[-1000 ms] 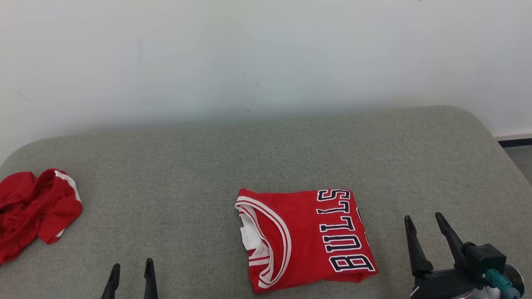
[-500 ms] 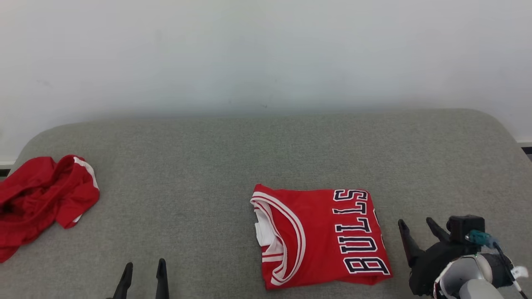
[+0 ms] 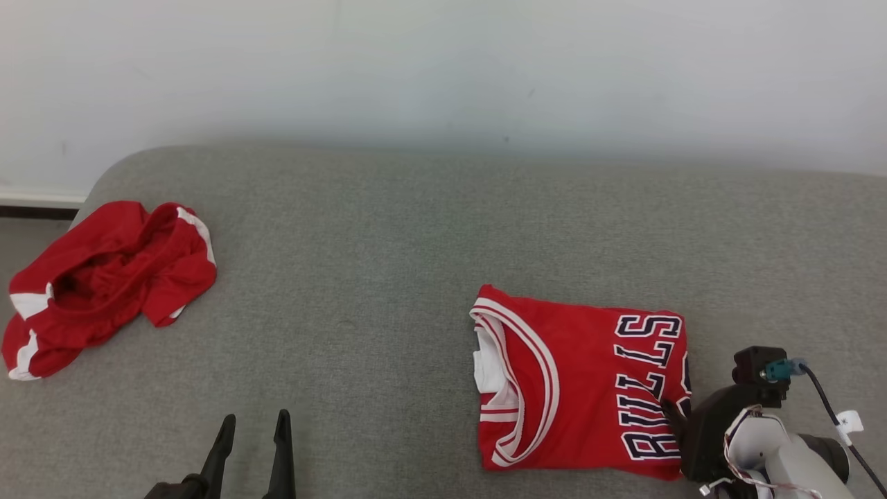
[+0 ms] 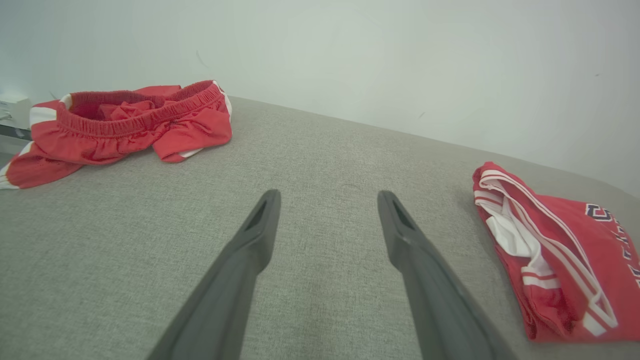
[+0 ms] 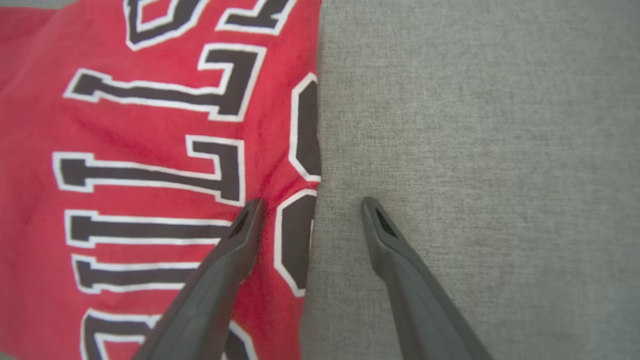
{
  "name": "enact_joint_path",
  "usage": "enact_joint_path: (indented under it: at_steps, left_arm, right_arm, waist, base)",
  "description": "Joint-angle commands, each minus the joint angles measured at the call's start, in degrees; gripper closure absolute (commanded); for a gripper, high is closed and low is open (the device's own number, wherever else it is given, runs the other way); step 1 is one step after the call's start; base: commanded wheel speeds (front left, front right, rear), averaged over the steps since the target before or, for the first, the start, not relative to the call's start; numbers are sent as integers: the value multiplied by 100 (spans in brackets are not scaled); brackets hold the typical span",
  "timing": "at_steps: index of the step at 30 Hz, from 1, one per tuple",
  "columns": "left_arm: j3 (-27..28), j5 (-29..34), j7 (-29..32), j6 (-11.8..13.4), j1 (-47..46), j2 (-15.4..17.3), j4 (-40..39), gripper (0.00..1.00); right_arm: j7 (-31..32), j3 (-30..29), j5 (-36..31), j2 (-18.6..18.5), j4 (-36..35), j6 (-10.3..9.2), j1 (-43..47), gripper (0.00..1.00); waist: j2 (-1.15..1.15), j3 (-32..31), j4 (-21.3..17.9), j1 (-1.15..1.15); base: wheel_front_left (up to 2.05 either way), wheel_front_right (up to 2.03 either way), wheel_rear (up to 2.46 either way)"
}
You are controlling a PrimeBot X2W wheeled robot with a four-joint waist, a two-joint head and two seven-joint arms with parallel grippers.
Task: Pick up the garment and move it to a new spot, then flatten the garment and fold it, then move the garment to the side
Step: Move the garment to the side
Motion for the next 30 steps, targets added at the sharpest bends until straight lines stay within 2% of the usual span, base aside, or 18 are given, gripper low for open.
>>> enact_joint_path:
  at_steps: [1,7,8,9,10,20,21,30]
  left_arm:
    - [11,-7,2,-4,-117,2,28,0]
    - [25,-21,3,-41,-224,1,72,0]
    - [23,-26,2,-43,-231,0,78,0]
    - [13,-30,3,-35,-245,0,87,0]
    - [9,-35,2,-38,-261,1,90,0]
    - [-16,-103,2,-56,-385,0,-26,0]
    - [-16,-103,2,-56,-385,0,-26,0]
    - [113,-85,3,-100,-580,1,-307,0]
  right_arm:
    - [147,-5,10,96,130,-14,-91,0]
    - [636,220,118,252,412,11,-168,0]
    - [706,287,142,260,418,19,-184,47]
    - [756,356,155,252,412,19,-195,70]
    - [783,425,155,216,388,19,-214,100]
    - [841,1276,12,-657,-103,-20,-729,100]
    - [841,1276,12,-657,-103,-20,-729,100]
    - [746,2202,-38,-1496,-567,-16,-1557,100]
  waist:
    - [0,187,205,-1]
    - [0,278,273,-1]
    - [0,288,272,-1]
    - [0,295,269,-1]
    - [0,301,260,-1]
    - [0,462,-39,-1]
    - [0,462,-39,-1]
    - [0,889,-739,-1]
  base:
    - [0,0,0]
    - [0,0,0]
    - [0,0,0]
    - [0,0,0]
    - [0,0,0]
    - [0,0,0]
    - [0,0,0]
    - [0,0,0]
